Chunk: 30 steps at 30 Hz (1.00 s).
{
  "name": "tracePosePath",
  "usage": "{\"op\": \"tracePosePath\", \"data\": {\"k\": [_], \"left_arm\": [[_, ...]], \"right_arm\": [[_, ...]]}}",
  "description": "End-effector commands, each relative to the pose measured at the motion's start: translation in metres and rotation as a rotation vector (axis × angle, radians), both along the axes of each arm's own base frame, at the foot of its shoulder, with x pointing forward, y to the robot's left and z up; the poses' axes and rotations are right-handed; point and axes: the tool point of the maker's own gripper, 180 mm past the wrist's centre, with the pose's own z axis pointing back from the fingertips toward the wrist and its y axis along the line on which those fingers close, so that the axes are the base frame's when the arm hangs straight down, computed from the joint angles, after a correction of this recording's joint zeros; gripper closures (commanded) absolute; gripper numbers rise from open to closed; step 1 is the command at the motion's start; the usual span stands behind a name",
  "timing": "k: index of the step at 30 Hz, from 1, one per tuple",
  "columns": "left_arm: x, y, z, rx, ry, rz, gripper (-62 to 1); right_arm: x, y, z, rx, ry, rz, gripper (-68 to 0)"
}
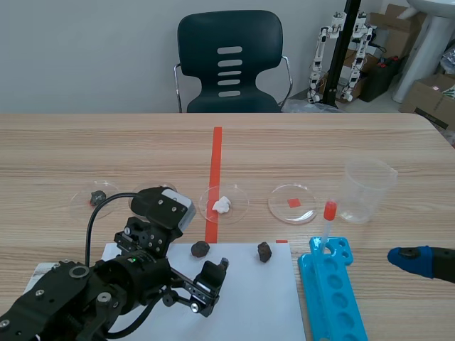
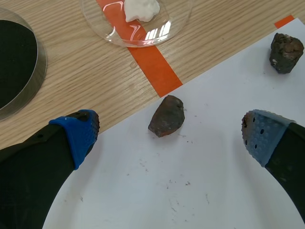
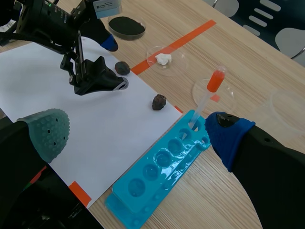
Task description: Put the middle mineral back
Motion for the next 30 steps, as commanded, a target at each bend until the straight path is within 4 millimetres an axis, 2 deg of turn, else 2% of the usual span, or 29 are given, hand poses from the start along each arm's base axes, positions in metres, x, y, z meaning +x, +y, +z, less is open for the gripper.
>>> {"op": "tracePosePath", "data": {"k": [1,5,13,18,25,30], "left_arm": [[0.004,-0.006,0.016,-0.039,-0.055,-0.004,-62.3],[-0.003,-0.01,0.029,-0.072,-0.111,-0.013,-62.3],[-0.017,-0.003,0.055,-0.07,-0.192,-0.053,-62.3],[-0.018,0.0,0.069,-0.059,-0.23,-0.073,-62.3],[-0.021,0.0,0.101,-0.059,-0.308,-0.113,-62.3],[-0.023,-0.001,0.109,-0.061,-0.325,-0.12,-62.3]], "right_arm": [[0.002,0.0,0.006,0.015,-0.02,-0.004,-59.1],[0.002,0.0,0.006,0.015,-0.02,-0.004,-59.1],[0.002,0.0,0.006,0.015,-0.02,-0.004,-59.1],[0.002,0.0,0.006,0.015,-0.02,-0.004,-59.1],[0.002,0.0,0.006,0.015,-0.02,-0.004,-59.1],[0.002,0.0,0.006,0.015,-0.02,-0.004,-59.1]]}}
